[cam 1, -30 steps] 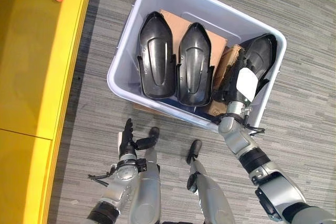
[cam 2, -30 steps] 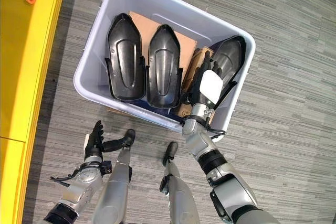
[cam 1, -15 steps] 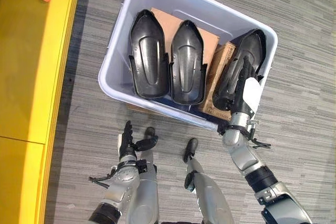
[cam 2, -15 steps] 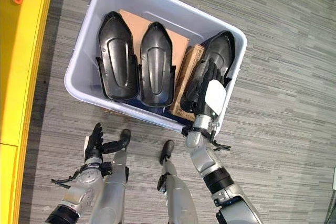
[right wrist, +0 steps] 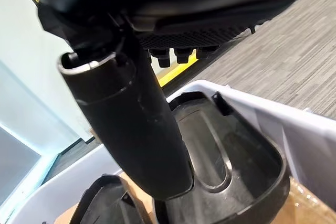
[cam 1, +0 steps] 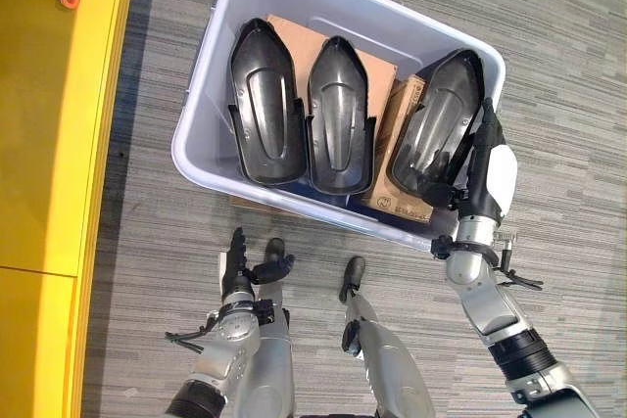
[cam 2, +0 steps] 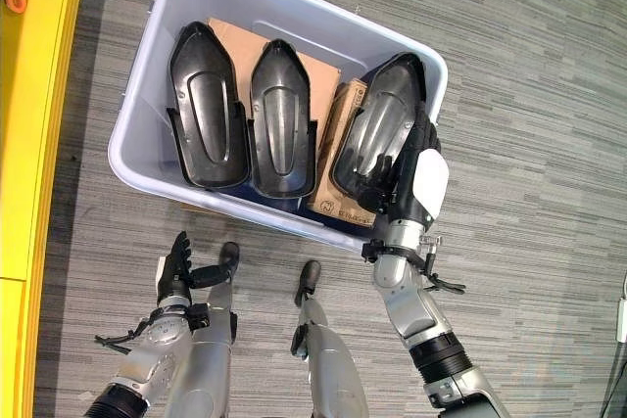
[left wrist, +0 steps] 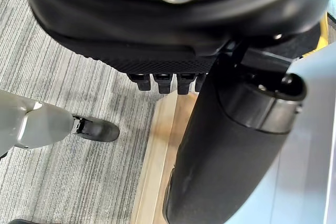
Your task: Move parts from the plastic box to the shelf.
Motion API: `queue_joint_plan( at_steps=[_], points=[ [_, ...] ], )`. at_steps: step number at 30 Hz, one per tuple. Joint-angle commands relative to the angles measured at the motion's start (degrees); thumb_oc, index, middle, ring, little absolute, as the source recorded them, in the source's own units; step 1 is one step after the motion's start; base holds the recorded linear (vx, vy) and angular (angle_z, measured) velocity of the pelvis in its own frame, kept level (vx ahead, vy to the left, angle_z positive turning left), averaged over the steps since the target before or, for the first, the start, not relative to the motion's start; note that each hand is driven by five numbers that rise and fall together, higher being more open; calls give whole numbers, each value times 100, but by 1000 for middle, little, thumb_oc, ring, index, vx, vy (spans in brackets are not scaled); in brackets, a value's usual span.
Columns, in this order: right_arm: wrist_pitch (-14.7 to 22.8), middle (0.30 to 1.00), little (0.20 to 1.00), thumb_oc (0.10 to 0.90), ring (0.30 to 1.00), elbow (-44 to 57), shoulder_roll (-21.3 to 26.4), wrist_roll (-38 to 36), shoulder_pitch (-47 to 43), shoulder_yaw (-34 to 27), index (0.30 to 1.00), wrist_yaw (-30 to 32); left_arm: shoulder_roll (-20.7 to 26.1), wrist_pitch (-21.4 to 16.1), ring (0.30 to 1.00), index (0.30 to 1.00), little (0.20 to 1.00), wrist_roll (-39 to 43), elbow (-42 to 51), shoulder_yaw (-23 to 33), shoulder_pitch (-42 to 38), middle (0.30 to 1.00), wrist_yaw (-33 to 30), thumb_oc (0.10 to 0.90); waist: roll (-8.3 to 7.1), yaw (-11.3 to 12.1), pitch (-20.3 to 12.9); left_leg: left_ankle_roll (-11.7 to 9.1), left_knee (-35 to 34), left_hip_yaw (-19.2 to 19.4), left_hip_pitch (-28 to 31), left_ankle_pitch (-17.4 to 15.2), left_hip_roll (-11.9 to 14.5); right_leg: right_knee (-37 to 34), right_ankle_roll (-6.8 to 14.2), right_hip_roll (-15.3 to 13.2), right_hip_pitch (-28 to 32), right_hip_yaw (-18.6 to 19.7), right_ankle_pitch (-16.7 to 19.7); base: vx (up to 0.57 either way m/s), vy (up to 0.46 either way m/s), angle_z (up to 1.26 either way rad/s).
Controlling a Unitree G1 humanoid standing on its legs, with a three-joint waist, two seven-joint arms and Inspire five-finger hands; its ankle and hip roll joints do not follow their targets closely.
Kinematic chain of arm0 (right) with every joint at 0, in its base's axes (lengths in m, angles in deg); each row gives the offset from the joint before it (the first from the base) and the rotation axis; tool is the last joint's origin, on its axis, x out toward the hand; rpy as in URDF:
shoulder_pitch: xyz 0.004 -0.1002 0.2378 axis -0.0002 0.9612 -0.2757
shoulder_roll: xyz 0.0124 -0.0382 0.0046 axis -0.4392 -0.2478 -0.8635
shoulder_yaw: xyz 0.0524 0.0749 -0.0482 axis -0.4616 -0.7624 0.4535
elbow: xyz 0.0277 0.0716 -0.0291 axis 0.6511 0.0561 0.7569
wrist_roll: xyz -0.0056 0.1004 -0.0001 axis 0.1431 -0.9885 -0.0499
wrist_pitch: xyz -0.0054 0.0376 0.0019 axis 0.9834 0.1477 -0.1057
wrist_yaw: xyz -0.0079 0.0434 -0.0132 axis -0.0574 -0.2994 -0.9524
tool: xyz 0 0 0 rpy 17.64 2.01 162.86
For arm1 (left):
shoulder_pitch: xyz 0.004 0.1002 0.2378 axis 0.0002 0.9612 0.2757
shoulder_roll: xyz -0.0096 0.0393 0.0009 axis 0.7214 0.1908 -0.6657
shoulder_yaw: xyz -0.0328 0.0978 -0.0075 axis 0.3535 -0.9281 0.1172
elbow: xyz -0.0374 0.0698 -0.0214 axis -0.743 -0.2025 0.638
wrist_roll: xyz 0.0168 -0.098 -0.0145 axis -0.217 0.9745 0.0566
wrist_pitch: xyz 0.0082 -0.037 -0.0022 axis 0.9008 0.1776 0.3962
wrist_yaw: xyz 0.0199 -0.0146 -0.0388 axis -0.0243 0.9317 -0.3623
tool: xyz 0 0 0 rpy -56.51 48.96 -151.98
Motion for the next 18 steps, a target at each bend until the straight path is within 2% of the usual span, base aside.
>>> queue_joint_plan(
  at_steps=[1,11,18],
  points=[
    [183,1000,1000,900,1000,738,596,718,-306,-318,1000,121,117,-201,1000,1000,1000,-290,520,343,500,1000,-40,900,-196,-14,-155,173,441,89,117,-577,105,257,699,-584,113,165,-352,0,0,0],
    [98,1000,1000,900,1000,640,611,858,-348,-254,1000,31,83,-193,1000,1000,1000,-313,450,405,517,1000,-29,900,-171,1,-114,170,455,94,71,-564,89,265,694,-585,79,163,-350,0,0,0],
    [247,1000,1000,900,1000,934,640,859,-62,-151,1000,-267,80,-150,1000,1000,1000,-341,450,470,536,1000,-16,900,-221,-34,-124,171,449,113,68,-576,89,254,705,-584,78,151,-349,0,0,0]
  ],
)
